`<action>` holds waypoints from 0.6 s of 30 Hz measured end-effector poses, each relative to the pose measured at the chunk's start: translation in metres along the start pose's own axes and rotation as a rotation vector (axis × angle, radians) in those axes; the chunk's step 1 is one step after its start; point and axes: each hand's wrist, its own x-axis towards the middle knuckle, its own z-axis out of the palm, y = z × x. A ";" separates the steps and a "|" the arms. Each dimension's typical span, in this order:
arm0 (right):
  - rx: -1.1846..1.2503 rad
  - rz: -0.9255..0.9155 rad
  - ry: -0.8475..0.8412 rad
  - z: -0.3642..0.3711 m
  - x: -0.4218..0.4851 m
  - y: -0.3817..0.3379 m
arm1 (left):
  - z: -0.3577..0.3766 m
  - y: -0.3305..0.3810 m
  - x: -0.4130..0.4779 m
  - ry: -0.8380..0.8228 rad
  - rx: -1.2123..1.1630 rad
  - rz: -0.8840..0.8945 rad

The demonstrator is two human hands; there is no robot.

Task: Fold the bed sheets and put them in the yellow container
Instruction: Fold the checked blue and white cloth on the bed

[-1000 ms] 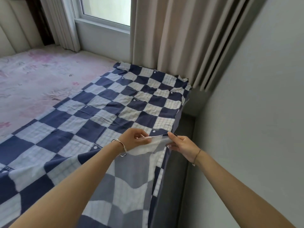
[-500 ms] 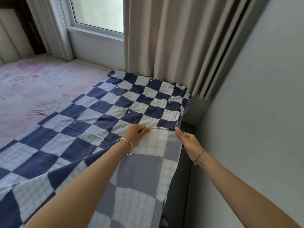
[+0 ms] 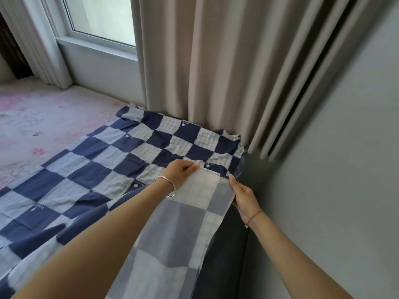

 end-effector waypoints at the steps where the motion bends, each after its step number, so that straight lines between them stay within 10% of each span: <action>1: 0.005 -0.009 0.012 -0.005 0.012 -0.007 | 0.001 0.005 0.015 0.004 -0.011 0.015; 18: -0.008 -0.120 0.183 -0.034 0.165 -0.082 | 0.027 0.011 0.205 0.065 -0.134 0.121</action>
